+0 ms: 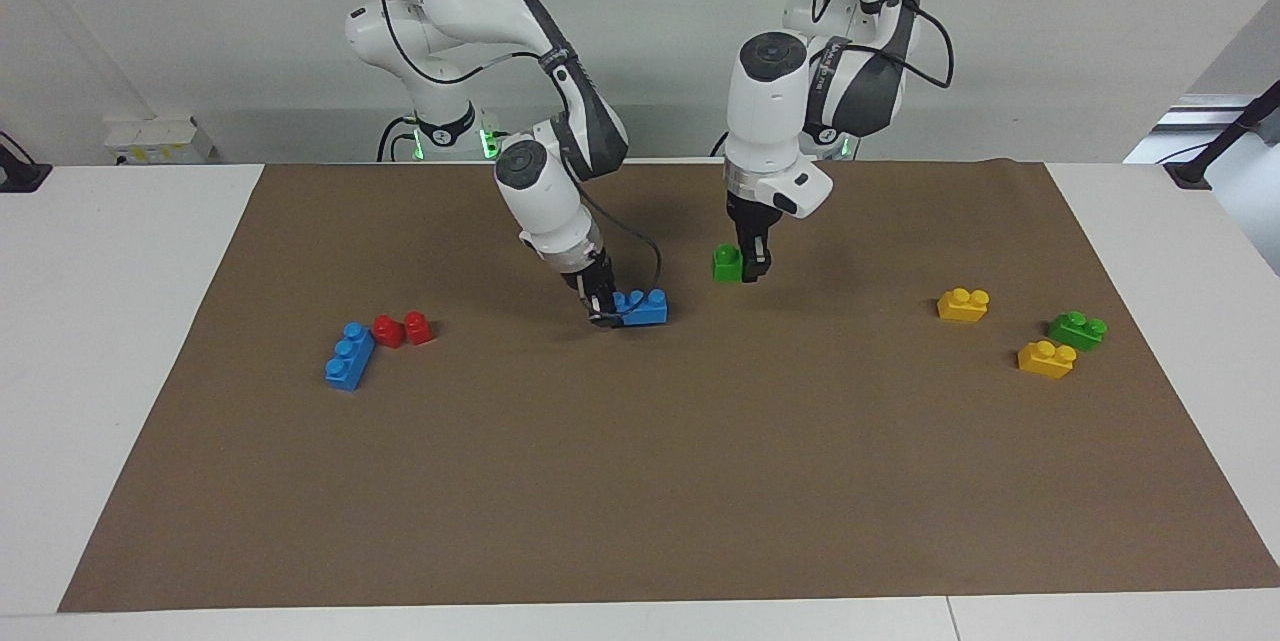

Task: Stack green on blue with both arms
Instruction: 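Carry the green brick with the left gripper toward the blue brick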

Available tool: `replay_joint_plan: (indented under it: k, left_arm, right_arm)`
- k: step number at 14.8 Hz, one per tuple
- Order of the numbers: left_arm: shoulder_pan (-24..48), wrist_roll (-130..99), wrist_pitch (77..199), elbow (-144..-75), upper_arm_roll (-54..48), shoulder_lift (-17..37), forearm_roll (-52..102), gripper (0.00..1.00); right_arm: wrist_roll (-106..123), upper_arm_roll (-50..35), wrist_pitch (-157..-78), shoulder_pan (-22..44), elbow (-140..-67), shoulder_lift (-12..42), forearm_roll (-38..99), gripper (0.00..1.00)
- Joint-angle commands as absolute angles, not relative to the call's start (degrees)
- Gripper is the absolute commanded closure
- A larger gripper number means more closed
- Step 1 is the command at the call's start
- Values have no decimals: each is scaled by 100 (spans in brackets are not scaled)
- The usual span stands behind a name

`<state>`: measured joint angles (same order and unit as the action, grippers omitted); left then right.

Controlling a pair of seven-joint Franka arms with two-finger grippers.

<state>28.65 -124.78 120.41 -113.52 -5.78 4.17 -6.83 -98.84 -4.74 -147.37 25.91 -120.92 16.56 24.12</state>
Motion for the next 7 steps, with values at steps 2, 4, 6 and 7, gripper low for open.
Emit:
replay_joint_plan:
  k: [2, 4, 6, 7]
  left_arm:
    - [3094, -12867, 12331, -11443, -492, 536, -817, 100]
    - [3225, -13068, 12418, -11443, -492, 615, -817, 100]
    - [3296, -13253, 12533, -11426, -492, 711, -835, 100]
    - [3409, -13384, 12620, -11400, -492, 790, -922, 100]
  right_arm:
    - [-9923, -501, -15099, 2575, -12225, 1687, 2873, 100]
    - [-9923, -501, -15108, 2575, -12226, 1688, 2874, 100]
    - [-9914, -501, -15126, 2584, -12234, 1722, 2874, 100]
    - [-9905, -501, -15126, 2584, -12234, 1731, 2874, 100]
